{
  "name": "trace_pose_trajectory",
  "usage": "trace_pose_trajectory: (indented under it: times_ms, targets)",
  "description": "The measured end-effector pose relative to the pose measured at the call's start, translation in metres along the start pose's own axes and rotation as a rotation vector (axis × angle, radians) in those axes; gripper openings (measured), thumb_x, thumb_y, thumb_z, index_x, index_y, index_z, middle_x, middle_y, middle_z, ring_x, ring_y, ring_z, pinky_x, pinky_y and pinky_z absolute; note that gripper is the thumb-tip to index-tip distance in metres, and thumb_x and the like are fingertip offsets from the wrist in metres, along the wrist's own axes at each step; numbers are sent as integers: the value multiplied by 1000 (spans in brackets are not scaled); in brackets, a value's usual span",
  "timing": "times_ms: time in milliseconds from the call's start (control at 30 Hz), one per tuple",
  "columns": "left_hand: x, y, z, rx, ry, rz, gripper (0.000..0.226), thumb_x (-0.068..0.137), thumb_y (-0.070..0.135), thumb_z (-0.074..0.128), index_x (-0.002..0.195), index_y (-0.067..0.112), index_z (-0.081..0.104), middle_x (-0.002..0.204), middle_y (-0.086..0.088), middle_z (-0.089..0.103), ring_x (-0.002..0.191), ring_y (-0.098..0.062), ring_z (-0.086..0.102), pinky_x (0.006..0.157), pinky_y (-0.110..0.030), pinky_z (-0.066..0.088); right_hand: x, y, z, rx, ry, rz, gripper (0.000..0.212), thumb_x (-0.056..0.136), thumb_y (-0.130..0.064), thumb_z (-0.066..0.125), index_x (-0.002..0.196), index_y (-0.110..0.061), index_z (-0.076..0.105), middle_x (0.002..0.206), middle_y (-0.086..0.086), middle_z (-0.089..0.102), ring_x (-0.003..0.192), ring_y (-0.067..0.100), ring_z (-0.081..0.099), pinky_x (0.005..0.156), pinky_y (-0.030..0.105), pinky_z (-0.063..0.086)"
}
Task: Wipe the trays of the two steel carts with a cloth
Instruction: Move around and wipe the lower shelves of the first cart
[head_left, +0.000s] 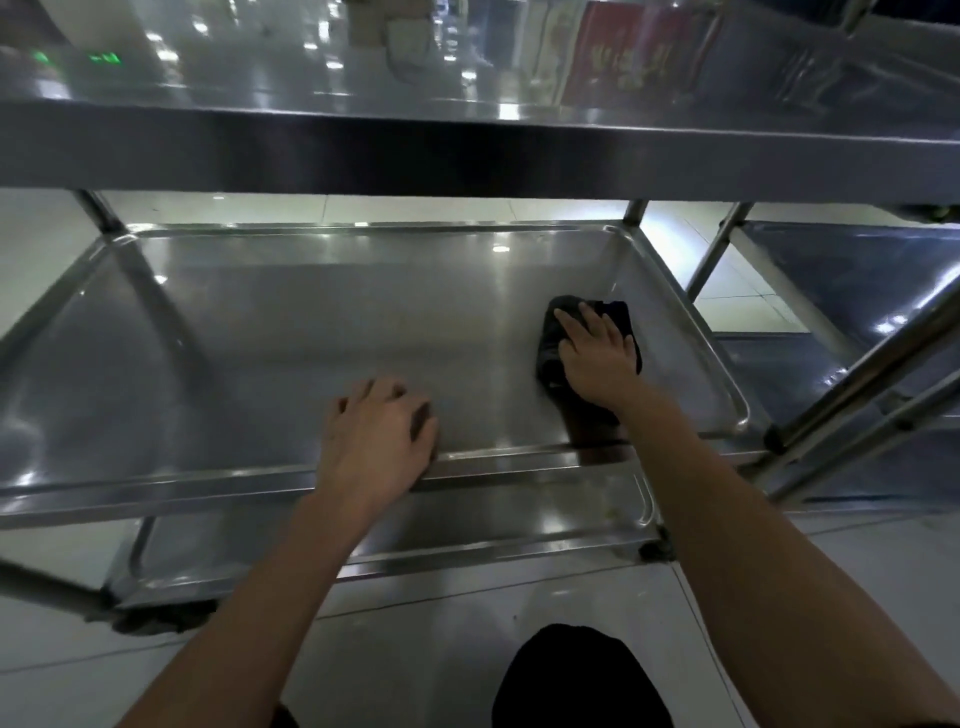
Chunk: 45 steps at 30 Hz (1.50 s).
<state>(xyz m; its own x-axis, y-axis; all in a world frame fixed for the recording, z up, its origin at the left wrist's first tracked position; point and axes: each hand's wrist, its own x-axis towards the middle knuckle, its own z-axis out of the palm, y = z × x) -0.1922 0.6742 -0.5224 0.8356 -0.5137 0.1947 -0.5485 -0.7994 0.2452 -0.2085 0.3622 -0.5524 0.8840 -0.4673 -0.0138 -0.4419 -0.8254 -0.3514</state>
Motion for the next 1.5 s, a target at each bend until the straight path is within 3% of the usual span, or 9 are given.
trace_pose_trajectory:
  times_ms: [133,400,600,767,900,1033,1100,1233,1500]
  targets:
    - [-7,-15,-4,32,-65,26,33,96,41,50,124,32,64,129,5,59,121,-25,52,100,-44,44,12,-63,21,-2,-45,-78,53,102,-40,27,154,-45,18,166,-10,3,153,24,0,120,54,-1]
    - [-19,-35,-5,36,-98,34,43,103,40,39,144,31,48,150,5,43,143,-21,33,118,-50,25,24,-226,72,33,-206,-356,52,103,-39,25,154,-46,17,167,-11,0,153,23,-5,119,49,-9]
    - [-19,-41,-5,18,-84,6,44,101,42,41,143,30,49,148,3,44,138,-22,38,118,-50,25,26,-243,72,59,-262,-394,51,105,-39,23,154,-46,16,166,-13,-3,153,19,-8,120,46,-10]
    - [-13,-30,-10,46,-91,-28,38,97,43,46,129,29,61,135,0,53,126,-29,47,111,-46,34,29,-207,62,58,-217,-337,52,103,-41,24,154,-47,17,166,-13,0,153,20,-4,120,46,-7]
    - [2,-7,-18,114,-133,-135,32,95,39,47,115,20,63,120,-7,57,117,-31,51,100,-49,43,37,-130,36,35,-151,-202,52,102,-43,28,153,-49,18,166,-16,3,153,20,1,120,47,-3]
    - [20,52,-8,38,-116,66,29,93,39,50,113,22,62,126,-5,56,123,-28,48,100,-48,42,37,-44,4,29,-116,-97,51,103,-45,26,153,-49,17,165,-17,1,153,19,-1,120,46,-3]
    - [21,86,1,-22,-203,117,37,92,54,50,114,28,62,128,-4,53,125,-28,46,103,-52,39,38,-5,-10,16,-100,-69,50,104,-44,26,154,-46,17,166,-15,1,153,19,-2,120,47,-2]
    - [15,106,20,104,-299,109,78,78,87,36,130,32,55,134,-7,42,133,-31,33,109,-67,25,50,63,-38,-64,-17,-4,50,105,-41,25,155,-36,24,167,-8,8,153,22,3,122,52,3]
    - [30,114,26,92,-327,128,103,61,102,28,137,36,49,142,-5,40,136,-30,30,110,-68,24,48,91,-44,6,44,89,49,103,-44,27,152,-46,23,166,-9,9,153,21,5,121,49,-1]
